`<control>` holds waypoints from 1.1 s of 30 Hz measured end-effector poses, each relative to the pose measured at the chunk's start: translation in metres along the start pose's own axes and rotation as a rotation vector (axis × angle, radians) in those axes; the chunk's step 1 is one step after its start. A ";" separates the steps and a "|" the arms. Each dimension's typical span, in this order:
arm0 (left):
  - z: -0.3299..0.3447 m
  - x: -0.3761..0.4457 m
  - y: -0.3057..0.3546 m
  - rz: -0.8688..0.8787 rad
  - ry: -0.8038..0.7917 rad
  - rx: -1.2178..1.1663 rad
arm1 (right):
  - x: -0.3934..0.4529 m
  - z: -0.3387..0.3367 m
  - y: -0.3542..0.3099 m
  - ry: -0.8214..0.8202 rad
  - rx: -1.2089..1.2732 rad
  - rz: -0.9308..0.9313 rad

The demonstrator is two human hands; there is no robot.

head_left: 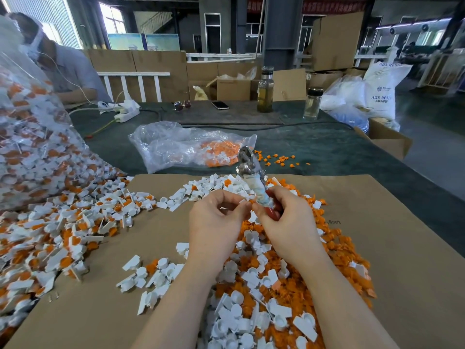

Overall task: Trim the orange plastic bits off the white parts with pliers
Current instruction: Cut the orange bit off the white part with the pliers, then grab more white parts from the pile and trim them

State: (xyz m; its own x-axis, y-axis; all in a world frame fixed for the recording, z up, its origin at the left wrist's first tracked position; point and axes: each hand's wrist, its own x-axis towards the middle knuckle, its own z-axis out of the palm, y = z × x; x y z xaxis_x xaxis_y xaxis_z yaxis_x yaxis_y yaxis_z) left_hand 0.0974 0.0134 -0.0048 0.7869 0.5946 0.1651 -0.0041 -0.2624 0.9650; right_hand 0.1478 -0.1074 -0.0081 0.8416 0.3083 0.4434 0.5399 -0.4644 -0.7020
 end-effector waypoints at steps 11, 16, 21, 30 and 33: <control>-0.023 0.013 -0.006 0.005 -0.028 -0.456 | -0.001 -0.024 0.009 -0.471 0.148 0.102; -0.025 0.016 -0.009 0.044 -0.017 -0.458 | -0.002 -0.024 0.005 -0.516 0.141 0.076; -0.026 0.018 -0.012 0.053 -0.033 -0.455 | -0.002 -0.025 0.006 -0.525 0.139 0.070; -0.027 0.018 -0.013 0.083 -0.082 -0.519 | -0.002 -0.020 0.005 -0.532 0.028 0.036; -0.027 0.019 -0.014 0.071 -0.072 -0.525 | -0.003 -0.017 0.004 -0.501 0.027 0.013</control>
State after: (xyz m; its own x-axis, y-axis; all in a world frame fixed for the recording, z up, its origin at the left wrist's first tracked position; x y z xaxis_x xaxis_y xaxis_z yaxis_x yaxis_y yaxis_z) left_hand 0.0958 0.0486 -0.0094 0.8135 0.5311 0.2368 -0.3523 0.1262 0.9273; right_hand 0.1473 -0.1248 -0.0030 0.7362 0.6667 0.1166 0.5233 -0.4513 -0.7228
